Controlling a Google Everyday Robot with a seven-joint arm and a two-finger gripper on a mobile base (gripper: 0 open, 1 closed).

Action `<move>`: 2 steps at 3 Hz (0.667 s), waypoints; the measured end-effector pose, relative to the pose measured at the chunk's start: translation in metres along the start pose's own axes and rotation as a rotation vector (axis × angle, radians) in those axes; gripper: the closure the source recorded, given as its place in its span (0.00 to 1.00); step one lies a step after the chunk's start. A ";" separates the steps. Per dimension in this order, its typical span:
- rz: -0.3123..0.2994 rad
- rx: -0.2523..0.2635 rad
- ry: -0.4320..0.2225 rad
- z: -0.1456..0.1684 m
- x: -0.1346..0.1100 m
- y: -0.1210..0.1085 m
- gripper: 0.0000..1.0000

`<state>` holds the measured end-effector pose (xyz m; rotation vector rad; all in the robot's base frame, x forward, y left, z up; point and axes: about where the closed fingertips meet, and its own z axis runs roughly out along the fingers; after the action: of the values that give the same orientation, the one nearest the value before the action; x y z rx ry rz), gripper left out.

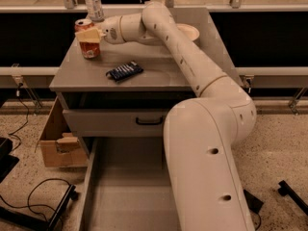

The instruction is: Pick coke can from middle drawer and place on counter

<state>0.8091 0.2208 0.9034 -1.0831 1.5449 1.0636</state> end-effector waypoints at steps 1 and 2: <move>0.001 -0.004 0.001 0.003 0.001 0.001 0.81; 0.002 -0.008 0.002 0.006 0.001 0.003 0.59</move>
Offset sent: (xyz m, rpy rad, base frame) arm -0.0005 0.0022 -0.0007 0.0002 0.0013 0.0027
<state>0.8074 0.2269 0.9013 -1.0887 1.5447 1.0715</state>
